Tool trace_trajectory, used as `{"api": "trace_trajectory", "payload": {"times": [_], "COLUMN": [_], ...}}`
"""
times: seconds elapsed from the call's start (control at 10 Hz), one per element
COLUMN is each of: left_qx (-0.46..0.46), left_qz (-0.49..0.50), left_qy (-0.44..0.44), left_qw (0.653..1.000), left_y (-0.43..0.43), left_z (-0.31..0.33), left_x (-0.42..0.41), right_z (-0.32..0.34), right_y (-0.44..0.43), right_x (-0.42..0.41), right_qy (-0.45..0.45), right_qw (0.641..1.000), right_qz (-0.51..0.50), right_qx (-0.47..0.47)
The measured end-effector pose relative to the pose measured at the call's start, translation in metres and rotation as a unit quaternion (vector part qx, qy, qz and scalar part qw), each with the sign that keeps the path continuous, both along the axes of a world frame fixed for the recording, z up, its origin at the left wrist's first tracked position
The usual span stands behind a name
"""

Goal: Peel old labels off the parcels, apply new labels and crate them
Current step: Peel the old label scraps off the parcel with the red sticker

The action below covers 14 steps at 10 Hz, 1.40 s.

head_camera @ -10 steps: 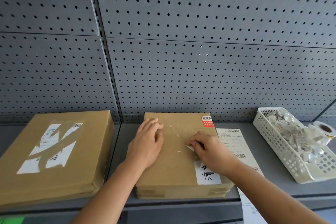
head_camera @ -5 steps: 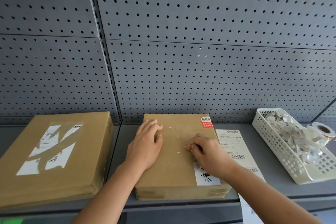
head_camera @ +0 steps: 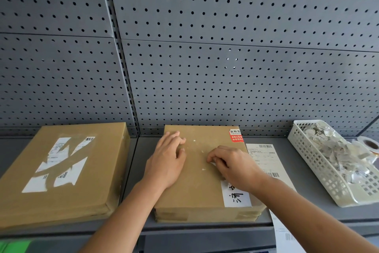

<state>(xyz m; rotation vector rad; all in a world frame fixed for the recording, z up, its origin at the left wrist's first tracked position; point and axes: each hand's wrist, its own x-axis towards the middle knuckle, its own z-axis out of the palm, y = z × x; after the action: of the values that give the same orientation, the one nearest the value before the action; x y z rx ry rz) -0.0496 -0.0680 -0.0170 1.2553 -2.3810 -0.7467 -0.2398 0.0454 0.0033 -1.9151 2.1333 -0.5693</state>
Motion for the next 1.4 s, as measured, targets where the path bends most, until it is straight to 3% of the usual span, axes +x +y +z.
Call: {"api": "trace_trajectory", "payload": {"times": [0.2,0.9,1.4], "left_qx": [0.001,0.004,0.003], "left_qz": [-0.001,0.000,-0.001], "left_qy": [-0.001,-0.002,-0.001], "left_qw": [1.000,1.000,1.000], "left_y": [0.002,0.000,0.001], "left_z": [0.001,0.001,0.001], "left_x": [0.000,0.000,0.001], "right_z": [-0.003,0.005,0.003], "right_y": [0.002,0.007,0.006], "right_x": [-0.002,-0.002,0.001], "right_qy": [0.021,-0.076,-0.051], "right_qw": [0.999,0.997,0.999], "right_qz": [0.025,-0.013,-0.009], "right_qx": [-0.014,0.002,0.005]}}
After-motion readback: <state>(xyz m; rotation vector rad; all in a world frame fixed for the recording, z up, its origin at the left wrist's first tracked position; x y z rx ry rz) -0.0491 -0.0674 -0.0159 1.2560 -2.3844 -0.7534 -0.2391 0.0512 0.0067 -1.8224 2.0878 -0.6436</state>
